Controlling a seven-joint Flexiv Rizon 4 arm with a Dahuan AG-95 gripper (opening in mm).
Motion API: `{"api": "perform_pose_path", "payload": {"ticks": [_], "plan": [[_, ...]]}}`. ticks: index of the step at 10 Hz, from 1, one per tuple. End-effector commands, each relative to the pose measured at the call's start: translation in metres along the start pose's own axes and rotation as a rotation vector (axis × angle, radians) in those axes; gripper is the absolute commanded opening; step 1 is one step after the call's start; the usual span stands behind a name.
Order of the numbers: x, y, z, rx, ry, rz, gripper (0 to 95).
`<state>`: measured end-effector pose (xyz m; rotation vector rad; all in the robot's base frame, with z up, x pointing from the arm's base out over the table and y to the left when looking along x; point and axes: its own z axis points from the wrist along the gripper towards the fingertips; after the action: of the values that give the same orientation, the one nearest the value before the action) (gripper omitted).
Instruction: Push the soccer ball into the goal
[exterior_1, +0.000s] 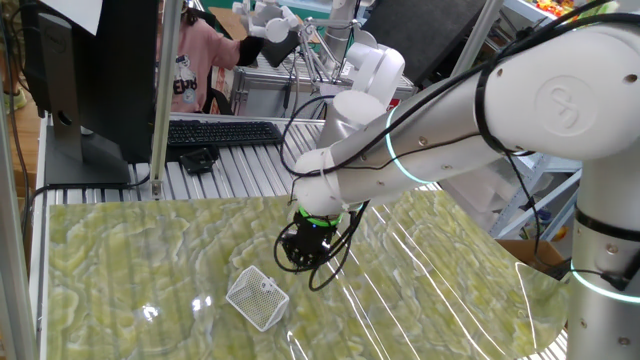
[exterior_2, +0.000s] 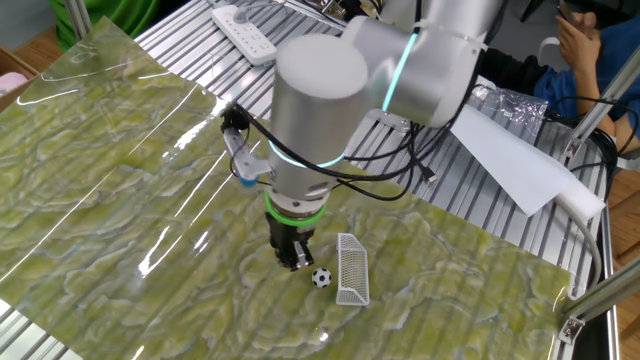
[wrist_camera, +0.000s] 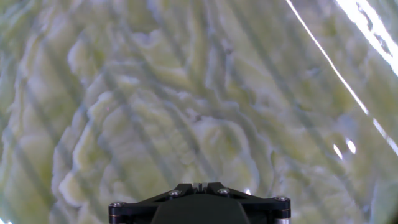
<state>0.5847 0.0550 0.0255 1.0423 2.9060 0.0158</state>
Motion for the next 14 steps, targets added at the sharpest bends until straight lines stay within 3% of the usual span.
{"api": "perform_pose_path", "payload": {"ticks": [1, 3, 7, 14], "plan": [[0.003, 0.002, 0.000, -0.062, 0.064, 0.180, 0.0], [0.010, 0.008, 0.001, -0.043, 0.046, 0.154, 0.0], [0.033, 0.025, 0.001, -0.043, 0.046, 0.180, 0.0], [0.036, 0.028, 0.004, -0.064, 0.067, 0.194, 0.0]]}}
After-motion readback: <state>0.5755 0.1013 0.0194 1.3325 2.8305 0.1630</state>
